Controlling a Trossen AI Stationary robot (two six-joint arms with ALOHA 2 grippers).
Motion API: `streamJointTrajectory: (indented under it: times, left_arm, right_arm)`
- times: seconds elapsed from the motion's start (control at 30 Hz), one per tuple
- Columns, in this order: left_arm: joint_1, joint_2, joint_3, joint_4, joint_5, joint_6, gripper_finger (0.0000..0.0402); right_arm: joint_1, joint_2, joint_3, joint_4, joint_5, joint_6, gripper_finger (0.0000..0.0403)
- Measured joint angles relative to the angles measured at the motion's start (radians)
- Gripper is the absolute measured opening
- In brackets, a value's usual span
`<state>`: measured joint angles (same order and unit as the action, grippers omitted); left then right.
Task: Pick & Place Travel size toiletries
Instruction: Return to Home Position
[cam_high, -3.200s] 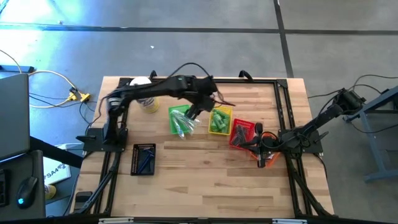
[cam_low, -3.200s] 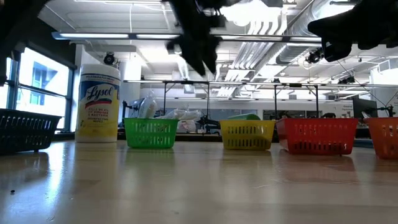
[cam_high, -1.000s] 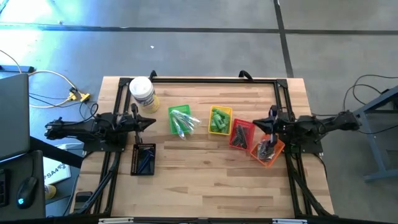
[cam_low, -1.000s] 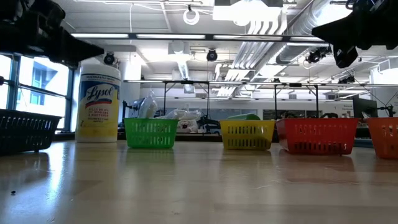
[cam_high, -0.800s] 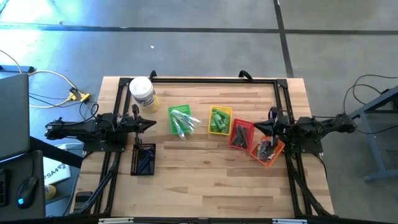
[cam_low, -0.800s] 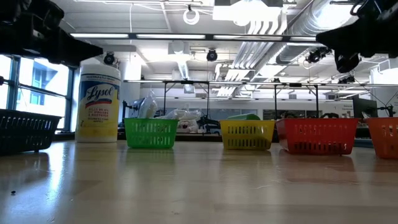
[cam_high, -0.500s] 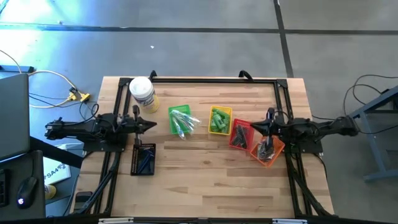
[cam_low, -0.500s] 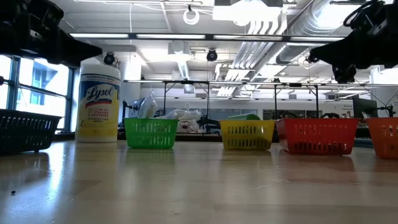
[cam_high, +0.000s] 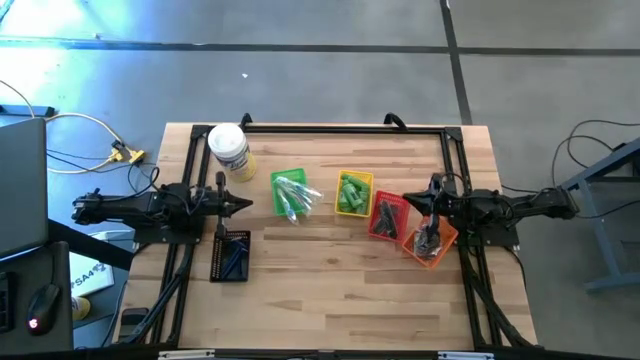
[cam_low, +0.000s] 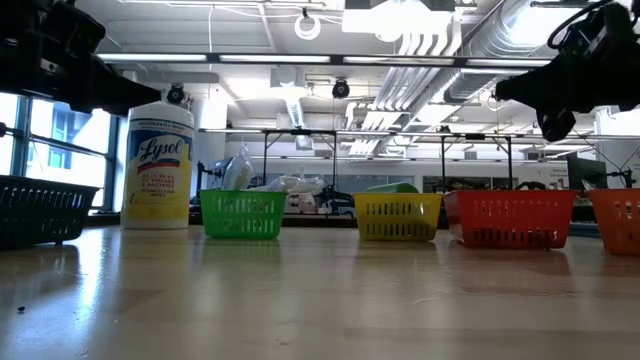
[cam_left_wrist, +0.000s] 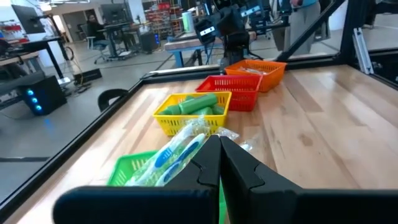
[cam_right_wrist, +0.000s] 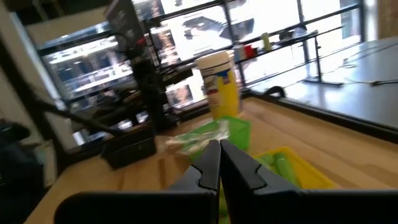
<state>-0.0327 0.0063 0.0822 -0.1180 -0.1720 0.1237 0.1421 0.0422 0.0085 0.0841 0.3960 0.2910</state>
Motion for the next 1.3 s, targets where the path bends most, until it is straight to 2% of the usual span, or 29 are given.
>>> streamJointTrajectory:
  times: [0.1,0.3,1.3]
  left_arm:
    - [0.000,0.000,0.001,-0.005,-0.003,0.001,0.0000]
    - [0.000,0.000,0.001,-0.003,-0.007,0.001,0.0000]
    - [0.000,0.000,-0.001,-0.003,-0.009,0.002,0.0000]
  right_arm:
    - [0.000,0.000,0.000,0.003,0.049,0.000,0.0002]
    - [0.000,0.000,0.000,0.002,0.014,0.001,0.0002]
    - [0.000,0.000,-0.001,0.002,0.013,0.000,0.0002]
